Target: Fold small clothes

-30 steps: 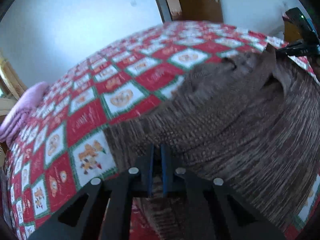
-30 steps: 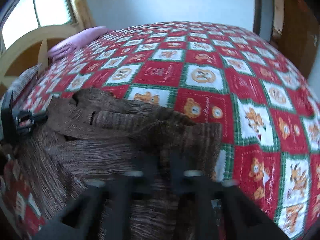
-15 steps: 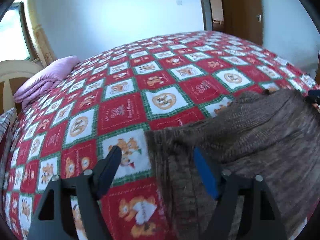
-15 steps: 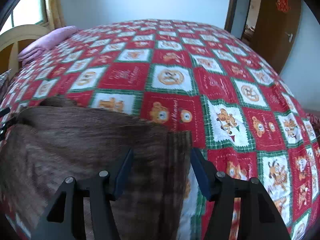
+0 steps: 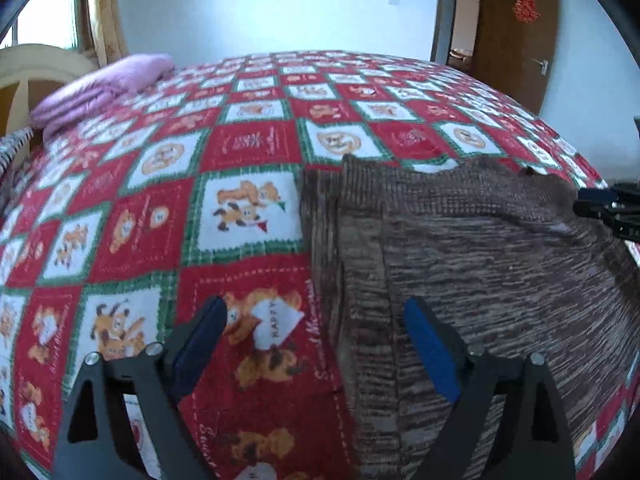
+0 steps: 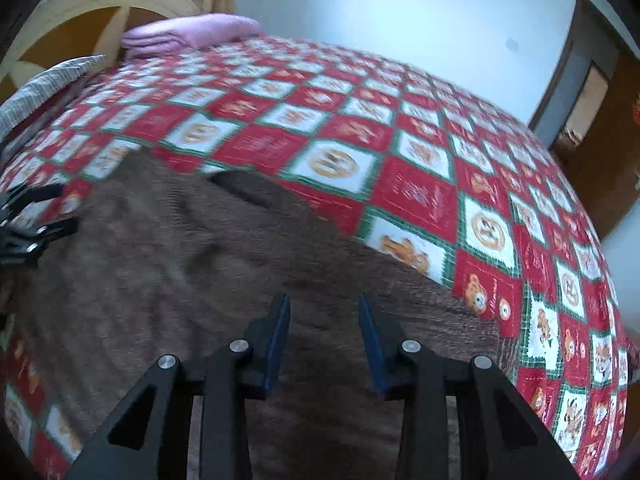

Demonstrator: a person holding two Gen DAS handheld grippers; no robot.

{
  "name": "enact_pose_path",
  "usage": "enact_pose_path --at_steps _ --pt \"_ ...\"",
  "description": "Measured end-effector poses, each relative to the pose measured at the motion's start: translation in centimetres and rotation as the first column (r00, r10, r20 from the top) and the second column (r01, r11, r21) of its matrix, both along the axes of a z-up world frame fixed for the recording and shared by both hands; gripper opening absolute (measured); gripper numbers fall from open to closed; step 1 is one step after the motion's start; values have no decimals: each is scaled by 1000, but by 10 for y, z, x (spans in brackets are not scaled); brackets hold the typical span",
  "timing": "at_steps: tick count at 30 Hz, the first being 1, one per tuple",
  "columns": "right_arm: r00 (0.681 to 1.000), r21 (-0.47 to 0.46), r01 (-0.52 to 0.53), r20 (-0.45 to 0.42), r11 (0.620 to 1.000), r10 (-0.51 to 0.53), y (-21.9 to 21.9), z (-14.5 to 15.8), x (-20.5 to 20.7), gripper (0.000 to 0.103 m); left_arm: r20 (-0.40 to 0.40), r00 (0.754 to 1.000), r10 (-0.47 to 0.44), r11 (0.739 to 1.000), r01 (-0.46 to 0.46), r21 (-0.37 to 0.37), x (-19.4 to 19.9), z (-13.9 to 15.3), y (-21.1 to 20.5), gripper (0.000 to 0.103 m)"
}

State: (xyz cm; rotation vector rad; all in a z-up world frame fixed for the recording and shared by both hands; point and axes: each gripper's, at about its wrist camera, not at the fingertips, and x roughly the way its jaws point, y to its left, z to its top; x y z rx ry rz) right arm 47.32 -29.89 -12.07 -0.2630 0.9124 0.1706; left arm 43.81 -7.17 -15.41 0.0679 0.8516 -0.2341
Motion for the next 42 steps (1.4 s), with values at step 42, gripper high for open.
enact_pose_path --at_steps 42 --pt "1000 210 17 -12 978 -15 87 6 70 3 -19 1000 9 999 -10 -54 3 -5 10 100"
